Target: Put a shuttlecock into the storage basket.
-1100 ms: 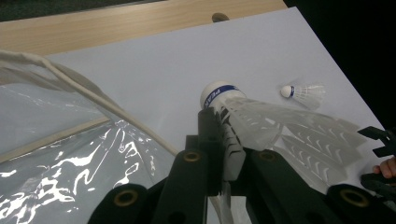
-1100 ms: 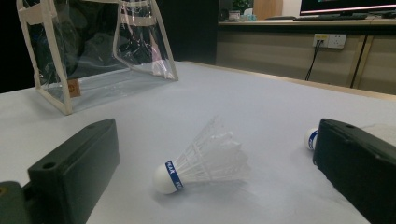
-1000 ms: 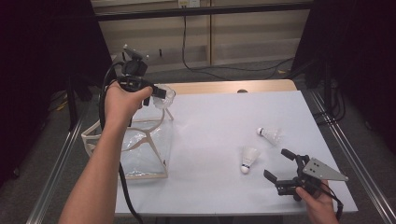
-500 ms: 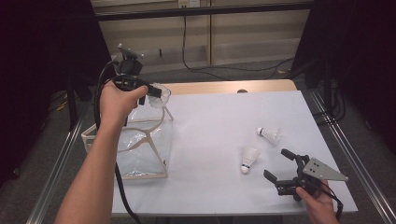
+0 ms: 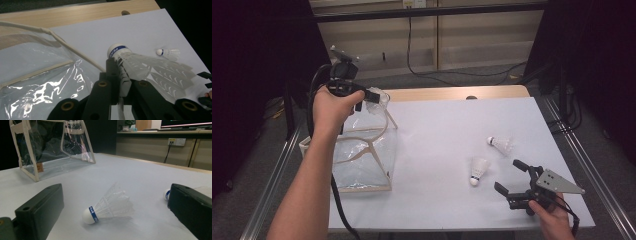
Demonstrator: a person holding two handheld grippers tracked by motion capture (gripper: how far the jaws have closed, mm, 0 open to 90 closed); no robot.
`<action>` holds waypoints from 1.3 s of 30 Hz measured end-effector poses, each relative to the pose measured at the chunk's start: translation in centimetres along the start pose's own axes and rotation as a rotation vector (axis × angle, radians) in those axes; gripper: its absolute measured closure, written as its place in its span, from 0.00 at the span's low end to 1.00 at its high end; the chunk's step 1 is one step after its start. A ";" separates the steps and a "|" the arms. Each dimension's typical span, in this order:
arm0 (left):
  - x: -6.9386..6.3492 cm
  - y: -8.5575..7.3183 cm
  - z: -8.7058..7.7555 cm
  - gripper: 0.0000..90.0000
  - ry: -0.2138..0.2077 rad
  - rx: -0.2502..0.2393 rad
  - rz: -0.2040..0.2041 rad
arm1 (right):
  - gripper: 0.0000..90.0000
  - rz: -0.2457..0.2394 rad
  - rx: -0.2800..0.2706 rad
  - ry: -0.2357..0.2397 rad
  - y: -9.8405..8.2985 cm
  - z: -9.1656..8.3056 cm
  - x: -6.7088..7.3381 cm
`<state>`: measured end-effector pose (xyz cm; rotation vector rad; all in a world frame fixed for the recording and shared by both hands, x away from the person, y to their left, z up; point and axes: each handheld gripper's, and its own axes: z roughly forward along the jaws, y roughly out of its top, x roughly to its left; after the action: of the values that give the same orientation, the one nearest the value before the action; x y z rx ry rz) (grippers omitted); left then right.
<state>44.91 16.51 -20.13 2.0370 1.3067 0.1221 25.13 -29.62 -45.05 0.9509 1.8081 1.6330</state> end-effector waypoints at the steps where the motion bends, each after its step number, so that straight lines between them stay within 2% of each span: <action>1: 0.0 0.0 0.0 0.98 0.005 -0.004 -0.003 | 0.00 0.001 -0.001 -0.001 0.0 0.0 0.0; 10: 0.8 -0.2 -0.3 0.98 0.032 -0.002 -0.021 | 0.00 0.001 0.001 0.001 0.0 0.0 0.0; 39: 2.2 -0.4 -0.8 0.98 0.064 -0.002 -0.039 | 0.00 -0.002 0.001 0.000 0.0 0.0 0.0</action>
<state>45.28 18.83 -20.38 2.0195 1.3833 0.1720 25.11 -29.65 -45.05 0.9488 1.8100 1.6306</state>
